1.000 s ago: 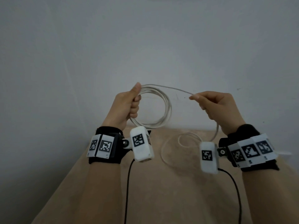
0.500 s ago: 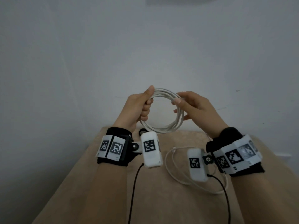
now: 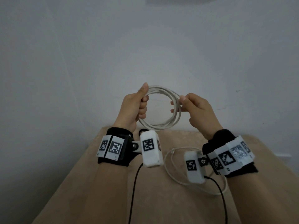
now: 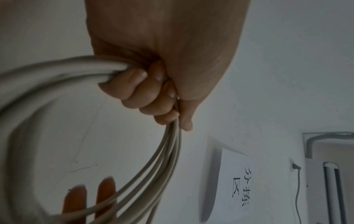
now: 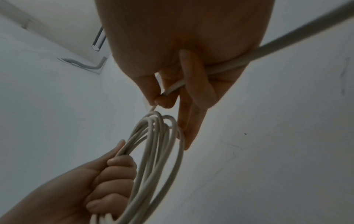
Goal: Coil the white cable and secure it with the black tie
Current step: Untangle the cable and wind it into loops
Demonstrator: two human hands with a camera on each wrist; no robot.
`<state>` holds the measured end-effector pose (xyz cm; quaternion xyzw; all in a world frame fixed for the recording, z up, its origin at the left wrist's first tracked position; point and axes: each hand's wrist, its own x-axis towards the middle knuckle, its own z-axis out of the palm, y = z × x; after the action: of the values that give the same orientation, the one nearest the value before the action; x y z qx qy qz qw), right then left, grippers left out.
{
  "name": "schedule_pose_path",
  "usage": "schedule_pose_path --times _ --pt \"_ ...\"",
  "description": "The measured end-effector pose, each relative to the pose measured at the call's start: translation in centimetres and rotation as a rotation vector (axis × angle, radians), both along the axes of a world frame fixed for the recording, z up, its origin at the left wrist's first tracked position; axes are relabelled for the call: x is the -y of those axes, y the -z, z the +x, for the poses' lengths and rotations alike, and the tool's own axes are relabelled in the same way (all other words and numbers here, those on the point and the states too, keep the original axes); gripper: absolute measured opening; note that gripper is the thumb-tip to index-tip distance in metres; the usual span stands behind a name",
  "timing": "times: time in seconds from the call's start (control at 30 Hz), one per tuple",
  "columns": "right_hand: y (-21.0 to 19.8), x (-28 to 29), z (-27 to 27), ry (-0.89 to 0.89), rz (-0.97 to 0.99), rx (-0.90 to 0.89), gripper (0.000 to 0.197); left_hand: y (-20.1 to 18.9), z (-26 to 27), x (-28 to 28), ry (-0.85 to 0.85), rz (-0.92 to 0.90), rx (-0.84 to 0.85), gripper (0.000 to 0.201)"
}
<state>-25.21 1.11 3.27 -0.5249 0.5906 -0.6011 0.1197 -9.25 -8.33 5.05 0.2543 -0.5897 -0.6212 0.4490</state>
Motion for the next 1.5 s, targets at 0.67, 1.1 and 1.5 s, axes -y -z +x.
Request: schedule_pose_path --times 0.67,1.1,1.5 --pt "0.2 0.3 1.2 -0.113 -0.08 0.237 0.016 0.6 -1.7 -0.2 0.068 0.186 -0.143 0.044" --pt "0.6 0.5 0.2 -0.098 0.023 0.127 0.023 1.1 -0.9 0.0 0.406 0.179 -0.015 0.044" --pt "0.4 -0.2 0.3 -0.176 0.238 -0.284 0.02 1.2 -0.9 -0.5 0.4 0.012 0.323 0.036"
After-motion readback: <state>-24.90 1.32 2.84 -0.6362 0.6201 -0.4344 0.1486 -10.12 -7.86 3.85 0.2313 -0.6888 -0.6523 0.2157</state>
